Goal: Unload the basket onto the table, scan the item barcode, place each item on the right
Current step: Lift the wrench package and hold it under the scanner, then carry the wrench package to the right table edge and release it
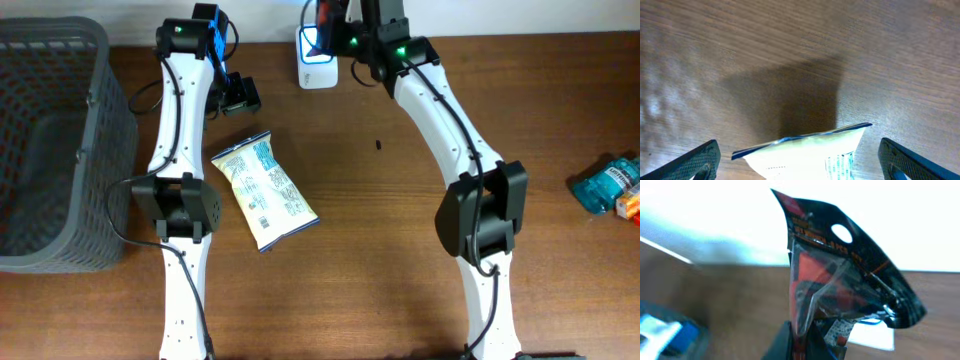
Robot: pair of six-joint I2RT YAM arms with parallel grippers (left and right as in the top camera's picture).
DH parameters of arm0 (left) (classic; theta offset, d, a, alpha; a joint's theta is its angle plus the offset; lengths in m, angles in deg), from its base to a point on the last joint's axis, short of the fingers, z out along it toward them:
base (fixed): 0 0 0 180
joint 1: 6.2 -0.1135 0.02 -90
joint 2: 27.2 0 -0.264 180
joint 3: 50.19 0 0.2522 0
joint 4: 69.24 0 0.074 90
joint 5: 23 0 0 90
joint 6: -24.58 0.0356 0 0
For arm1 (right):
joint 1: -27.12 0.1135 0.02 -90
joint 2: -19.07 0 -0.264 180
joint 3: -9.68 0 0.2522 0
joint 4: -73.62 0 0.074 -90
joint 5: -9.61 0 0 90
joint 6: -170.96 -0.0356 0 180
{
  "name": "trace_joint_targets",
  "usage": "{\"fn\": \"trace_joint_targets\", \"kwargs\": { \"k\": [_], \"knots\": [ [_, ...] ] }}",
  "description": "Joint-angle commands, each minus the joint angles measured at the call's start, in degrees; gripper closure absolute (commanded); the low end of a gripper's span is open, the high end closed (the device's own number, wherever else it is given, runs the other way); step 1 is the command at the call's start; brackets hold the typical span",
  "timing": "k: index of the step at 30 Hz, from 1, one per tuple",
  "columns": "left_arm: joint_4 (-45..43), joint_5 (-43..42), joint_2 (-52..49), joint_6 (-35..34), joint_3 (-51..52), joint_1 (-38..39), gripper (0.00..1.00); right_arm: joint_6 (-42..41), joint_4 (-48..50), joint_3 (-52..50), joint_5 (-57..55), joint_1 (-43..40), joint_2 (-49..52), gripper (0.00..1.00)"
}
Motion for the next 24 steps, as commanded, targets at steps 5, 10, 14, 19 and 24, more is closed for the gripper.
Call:
{"fn": "trace_joint_targets", "kwargs": {
  "k": [5,10,14,19,24],
  "knots": [
    [0.07,0.24,0.44,-0.52,-0.79,-0.09,0.01,-12.98,5.25,1.07,-1.03,0.87,8.83,0.96],
    [0.07,0.22,0.44,-0.52,-0.79,-0.09,0.01,-10.78,6.25,1.4,0.17,0.26,8.83,0.96],
    [0.09,0.22,0.44,-0.52,-0.79,-0.09,0.01,-8.41,3.69,1.4,0.44,-1.14,5.84,0.96],
    [0.09,0.24,0.44,-0.52,-0.79,-0.09,0.01,-8.0,-10.88,1.4,-11.23,-8.33,-4.0,0.96],
    [0.07,0.24,0.44,-0.52,-0.79,-0.09,0.01,-8.0,-33.57,1.4,-19.93,-25.59,-8.55,0.96]
  ]
}}
